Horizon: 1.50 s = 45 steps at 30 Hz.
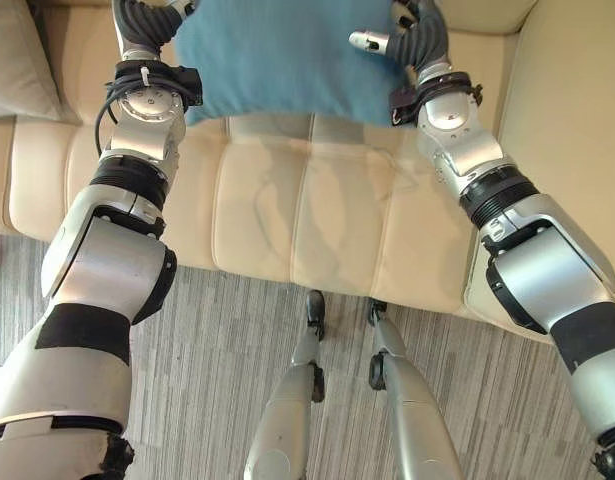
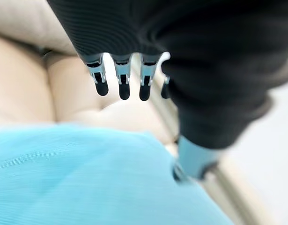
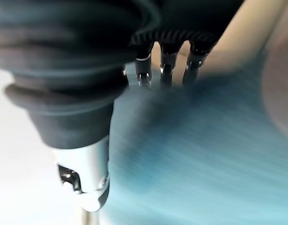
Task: Pick up all the scattered cushions and arrange them neatly on the sofa.
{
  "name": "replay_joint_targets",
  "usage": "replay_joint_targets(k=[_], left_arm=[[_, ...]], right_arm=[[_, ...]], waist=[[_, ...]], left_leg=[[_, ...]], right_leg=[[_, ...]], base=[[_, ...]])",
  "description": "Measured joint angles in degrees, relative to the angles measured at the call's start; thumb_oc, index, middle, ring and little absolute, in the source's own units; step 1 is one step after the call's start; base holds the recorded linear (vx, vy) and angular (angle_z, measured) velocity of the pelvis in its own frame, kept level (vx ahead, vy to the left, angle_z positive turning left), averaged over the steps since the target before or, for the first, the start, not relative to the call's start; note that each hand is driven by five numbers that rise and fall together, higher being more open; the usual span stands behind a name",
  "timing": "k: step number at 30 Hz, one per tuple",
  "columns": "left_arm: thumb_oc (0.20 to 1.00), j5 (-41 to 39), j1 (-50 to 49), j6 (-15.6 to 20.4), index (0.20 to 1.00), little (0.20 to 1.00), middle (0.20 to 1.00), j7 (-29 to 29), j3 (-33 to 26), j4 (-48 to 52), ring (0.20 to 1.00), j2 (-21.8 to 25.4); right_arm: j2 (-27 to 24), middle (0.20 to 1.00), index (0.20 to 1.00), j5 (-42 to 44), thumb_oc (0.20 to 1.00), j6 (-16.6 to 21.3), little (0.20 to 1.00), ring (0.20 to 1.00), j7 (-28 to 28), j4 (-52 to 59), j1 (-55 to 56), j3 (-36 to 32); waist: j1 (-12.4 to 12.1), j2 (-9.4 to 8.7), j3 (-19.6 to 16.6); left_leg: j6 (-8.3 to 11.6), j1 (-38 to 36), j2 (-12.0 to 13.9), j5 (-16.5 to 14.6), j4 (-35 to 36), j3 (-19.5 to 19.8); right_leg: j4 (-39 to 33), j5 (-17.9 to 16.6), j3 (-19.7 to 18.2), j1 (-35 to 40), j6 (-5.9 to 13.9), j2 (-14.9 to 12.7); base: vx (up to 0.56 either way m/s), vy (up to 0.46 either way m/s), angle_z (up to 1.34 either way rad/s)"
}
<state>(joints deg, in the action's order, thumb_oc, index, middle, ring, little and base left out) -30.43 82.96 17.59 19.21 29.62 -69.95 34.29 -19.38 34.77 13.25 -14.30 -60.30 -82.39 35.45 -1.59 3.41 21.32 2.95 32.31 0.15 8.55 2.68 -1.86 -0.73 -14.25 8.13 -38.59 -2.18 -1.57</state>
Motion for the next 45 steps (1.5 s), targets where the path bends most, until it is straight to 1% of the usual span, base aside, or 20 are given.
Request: replay_joint_targets(k=[9, 16, 18, 20, 21, 23, 26, 28, 30, 31, 32, 35, 36, 37, 38, 40, 41, 43, 44, 45], left_arm=[[1.0, -0.02, -21.42, -0.11, 1.0, 1.0, 1.0, -1.36, -4.28, 11.03, 1.0, 1.42], [1.0, -1.89, -34.15, 2.51, 1.0, 1.0, 1.0, -1.73, -13.52, 32.07, 1.0, 2.08], [1.0, -2.45, -42.18, 3.45, 1.0, 1.0, 1.0, -2.87, -16.77, 36.82, 1.0, 2.18], [1.0, -2.44, -56.55, 2.81, 1.0, 1.0, 1.0, -5.74, -22.58, 44.04, 1.0, 2.19], [1.0, -2.12, -71.32, 2.38, 1.0, 1.0, 1.0, -8.29, -26.23, 48.53, 1.0, 0.8], [1.0, -1.94, -81.89, 0.46, 1.0, 1.0, 1.0, -10.33, -27.35, 48.31, 1.0, -0.94], [1.0, 3.14, -91.55, -2.32, 1.0, 1.0, 1.0, -13.38, -27.46, 43.13, 1.0, -5.41], [1.0, 7.16, -95.28, -2.81, 1.0, 1.0, 1.0, -15.88, -27.05, 39.04, 1.0, -9.45], [1.0, 9.03, -96.95, -3.1, 1.0, 1.0, 1.0, -16.88, -27.89, 34.77, 1.0, -12.55], [1.0, 11.35, -98.8, -3.62, 1.0, 1.0, 1.0, -17.55, -25.33, 30.75, 1.0, -13.32], [1.0, 12.86, -99.67, -4.26, 1.0, 1.0, 1.0, -18.4, -24.05, 28.7, 1.0, -13.81], [1.0, 14.22, -99.43, -5.05, 1.0, 1.0, 1.0, -19.22, -23.06, 26.45, 1.0, -13.83], [1.0, 14.34, -97.63, -5.01, 1.0, 1.0, 1.0, -19.19, -22.71, 26.42, 1.0, -14.14], [1.0, 15.9, -94.53, -4.38, 1.0, 1.0, 1.0, -18.8, -22.65, 26.07, 1.0, -13.82], [1.0, 15.94, -93.16, -4.39, 1.0, 1.0, 1.0, -18.86, -22.61, 25.26, 1.0, -14.13], [1.0, 15.9, -93.21, -4.49, 1.0, 1.0, 1.0, -18.61, -23.14, 24.2, 1.0, -14.08], [1.0, 15.82, -93.47, -4.66, 1.0, 1.0, 1.0, -18.27, -23.75, 23.18, 1.0, -13.93], [1.0, 15.6, -93.73, -4.77, 1.0, 1.0, 1.0, -17.46, -24.89, 22.77, 1.0, -14.03], [1.0, 15.6, -93.57, -4.87, 1.0, 1.0, 1.0, -17.23, -24.9, 22.53, 1.0, -13.7], [1.0, 15.57, -93.0, -5.21, 1.0, 1.0, 1.0, -17.03, -24.67, 21.58, 1.0, -14.87]], right_arm=[[-5.15, 1.0, 1.0, 2.29, 1.0, 1.28, 1.0, 1.0, 0.71, 12.83, 11.47, -0.76], [-8.55, 1.0, 1.0, -3.08, 1.0, 1.4, 1.0, 1.0, 0.67, 28.55, 18.06, -5.59], [-10.85, 1.0, 1.0, -5.73, 1.0, 1.92, 1.0, 1.0, 0.87, 35.33, 24.65, -7.63], [-14.6, 1.0, 1.0, -10.23, 1.0, 0.52, 1.0, 1.0, 3.35, 43.25, 37.73, -11.92], [-17.51, 1.0, 1.0, -14.81, 1.0, -0.26, 1.0, 1.0, 6.07, 50.67, 52.14, -14.23], [-18.97, 1.0, 1.0, -19.5, 1.0, -1.03, 1.0, 1.0, 8.58, 54.01, 64.35, -15.63], [-16.08, 1.0, 1.0, -24.45, 1.0, -2.05, 1.0, 1.0, 13.29, 54.8, 82.38, -20.28], [-13.06, 1.0, 1.0, -27.06, 1.0, -1.17, 1.0, 1.0, 16.0, 48.48, 91.2, -20.85], [-9.87, 1.0, 1.0, -27.56, 1.0, -1.07, 1.0, 1.0, 17.23, 43.88, 96.07, -23.22], [-8.37, 1.0, 1.0, -28.91, 1.0, -1.4, 1.0, 1.0, 18.74, 38.16, 98.55, -22.16], [-7.6, 1.0, 1.0, -29.38, 1.0, -2.06, 1.0, 1.0, 19.25, 35.1, 98.75, -22.01], [-7.35, 1.0, 1.0, -30.3, 1.0, -3.11, 1.0, 1.0, 19.9, 32.86, 98.1, -21.37], [-7.32, 1.0, 1.0, -30.29, 1.0, -3.12, 1.0, 1.0, 19.99, 32.33, 97.92, -20.92], [-5.16, 1.0, 1.0, -30.15, 1.0, -2.17, 1.0, 1.0, 19.83, 26.49, 94.26, -20.59], [-3.96, 1.0, 1.0, -29.79, 1.0, -2.79, 1.0, 1.0, 19.8, 23.75, 92.49, -20.42], [-2.52, 1.0, 1.0, -28.95, 1.0, -2.6, 1.0, 1.0, 19.81, 23.49, 91.67, -20.4], [-2.0, 1.0, 1.0, -28.87, 1.0, -2.56, 1.0, 1.0, 19.78, 23.63, 91.12, -20.41], [-1.76, 1.0, 1.0, -27.52, 1.0, -2.4, 1.0, 1.0, 19.32, 24.57, 90.22, -20.41], [-1.47, 1.0, 1.0, -26.7, 1.0, -2.45, 1.0, 1.0, 19.08, 24.35, 89.29, -20.43], [-2.06, 1.0, 1.0, -26.29, 1.0, -2.59, 1.0, 1.0, 18.51, 23.63, 88.2, -20.61]], waist=[[1.05, -1.01, 1.0], [1.14, -2.46, 2.06], [1.52, -2.46, 1.96], [1.75, -2.71, 1.44], [2.22, -2.76, 1.4], [2.71, -2.98, -0.67], [3.39, -4.06, -4.8], [5.19, -5.56, -10.21], [5.46, -5.18, -12.01], [6.67, -5.56, -13.39], [6.38, -5.04, -14.15], [8.75, -4.91, -14.07], [8.82, -4.48, -13.87], [8.2, -3.31, -13.4], [7.43, -2.26, -13.17], [5.82, -1.91, -13.87], [5.3, -2.36, -14.17], [5.03, -3.8, -15.12], [4.51, -5.24, -15.61], [4.07, -3.33, -15.04]], left_leg=[[-0.29, 0.82, -0.39, 0.22, 0.52, -0.45], [-0.57, -4.91, -0.47, 0.41, 1.01, -1.85], [-0.57, -9.38, -0.47, 0.35, 1.83, -1.94], [-0.7, -12.96, -0.47, -0.32, 1.82, -2.16], [-1.42, -18.03, -0.39, -1.29, 1.83, -2.23], [-1.5, -21.36, -0.38, -2.83, 1.82, -2.73], [-2.29, -25.35, -0.66, -4.67, 1.82, -3.72], [-2.46, -25.83, -1.22, -4.8, 1.77, -4.43], [-2.8, -27.76, -1.37, -5.04, 1.9, -4.87], [-3.51, -29.22, -2.05, -5.5, 1.9, -5.82], [-3.98, -29.64, -1.61, -5.59, 2.27, -6.81], [-5.61, -29.28, -2.32, -5.73, 1.75, -8.77], [-7.22, -28.87, -2.22, -4.0, 2.02, -8.89], [-7.37, -27.4, -0.33, -2.36, 1.38, -9.54], [-7.88, -27.42, 1.25, -2.26, 1.44, -9.27], [-7.48, -27.31, 3.22, -1.91, 1.08, -9.23], [-7.02, -26.68, 3.68, -1.58, 0.44, -9.25], [-5.02, -24.85, 3.68, 0.04, 0.52, -8.65], [-3.92, -24.13, 3.72, 1.05, 0.74, -8.6], [-2.11, -23.31, 5.8, 1.99, 1.0, -8.1]], right_leg=[[0.59, -0.01, -0.59, -1.57, 0.01, -0.32], [1.41, 0.07, -1.79, 2.93, 0.12, -0.3], [1.4, 1.12, -1.9, 6.97, 1.57, -0.29], [1.5, 2.47, -1.93, 10.6, 3.18, -0.34], [1.47, 3.21, -2.25, 15.48, 3.46, -0.14], [1.42, 4.32, -2.83, 18.6, 3.7, -0.11], [1.13, 5.42, -3.5, 22.29, 2.98, -0.23], [0.25, 5.04, -3.61, 22.84, 3.53, -0.7], [-0.68, 4.52, -3.64, 25.27, 4.29, -0.86], [-0.72, 4.3, -5.05, 25.75, 4.61, -0.87], [-0.65, 4.24, -5.33, 26.33, 4.94, -0.92], [-0.35, 3.28, -4.26, 25.29, 10.97, -2.76], [1.01, 4.33, -3.72, 24.65, 11.74, -2.94], [19.0, 11.33, -4.27, 18.95, 10.72, -1.86], [29.4, 15.31, -3.96, 18.08, 10.3, -1.02], [35.28, 19.42, -3.99, 22.3, 11.81, -1.34], [34.13, 22.07, -3.98, 26.6, 12.75, -2.14], [23.16, 26.8, -5.0, 33.64, 12.54, -2.83], [16.34, 28.61, -4.65, 36.23, 9.45, -2.45], [11.36, 26.1, -4.36, 37.8, 5.74, 0.43]], base=[[-0.01, 0.002, -0.02], [-0.01, 0.009, -0.07], [0.02, 0.053, -0.07], [0.12, 0.108, -0.02], [0.12, 0.102, -0.11], [0.09, 0.124, -0.15], [0.03, 0.11, -0.17], [-0.02, 0.166, -0.17], [-0.08, 0.143, -0.12], [-0.13, 0.078, -0.4], [-0.17, 0.027, -0.57], [-0.26, 0.043, -0.4], [-0.44, -0.002, 0.14], [-0.29, -0.088, 0.08], [-0.23, -0.147, -0.02], [-0.19, -0.153, -0.19], [-0.2, -0.155, -0.12], [-0.2, -0.18, -0.04], [-0.15, -0.141, -0.05], [-0.15, -0.12, -0.11]])
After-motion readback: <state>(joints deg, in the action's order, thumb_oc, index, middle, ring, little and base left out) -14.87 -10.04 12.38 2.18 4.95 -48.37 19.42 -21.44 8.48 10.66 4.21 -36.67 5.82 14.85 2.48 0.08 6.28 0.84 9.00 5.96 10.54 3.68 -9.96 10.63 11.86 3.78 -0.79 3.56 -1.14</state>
